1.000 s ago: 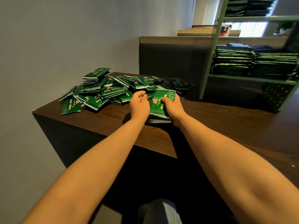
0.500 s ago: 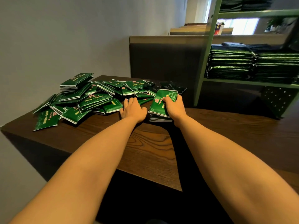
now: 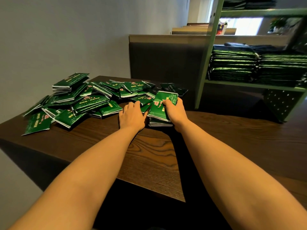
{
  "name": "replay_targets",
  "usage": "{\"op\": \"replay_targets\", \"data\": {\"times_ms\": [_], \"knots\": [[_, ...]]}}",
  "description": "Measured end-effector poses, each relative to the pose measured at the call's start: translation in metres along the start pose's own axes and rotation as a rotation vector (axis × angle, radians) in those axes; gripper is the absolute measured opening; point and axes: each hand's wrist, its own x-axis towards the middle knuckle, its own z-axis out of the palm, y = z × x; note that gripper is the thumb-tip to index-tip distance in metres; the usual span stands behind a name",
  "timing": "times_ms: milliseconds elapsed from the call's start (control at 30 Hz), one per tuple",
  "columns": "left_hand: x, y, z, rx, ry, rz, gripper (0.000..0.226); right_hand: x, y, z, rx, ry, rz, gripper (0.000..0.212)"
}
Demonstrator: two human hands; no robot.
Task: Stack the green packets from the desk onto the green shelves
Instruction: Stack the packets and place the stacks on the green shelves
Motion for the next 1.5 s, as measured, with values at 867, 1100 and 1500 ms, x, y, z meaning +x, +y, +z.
{"op": "replay_targets", "data": {"times_ms": [867,1100,1500], "knots": [[-0.059,-0.012,-0.049,0.116,0.346,0.369,0.030,-0.053,-0.019,-0.025,-0.046,0.042,0.116,0.053],[-0.086,0.017,-0.060,-0.097,0.351,0.271,0.029,-0.082,-0.027,-0.054,-0.007,0.037,0.160,0.051],[-0.073,0.096,-0.062,-1.241,0.323,-0.584,0.041,-0.097,-0.028,-0.089,0.107,0.025,0.209,0.055]]}}
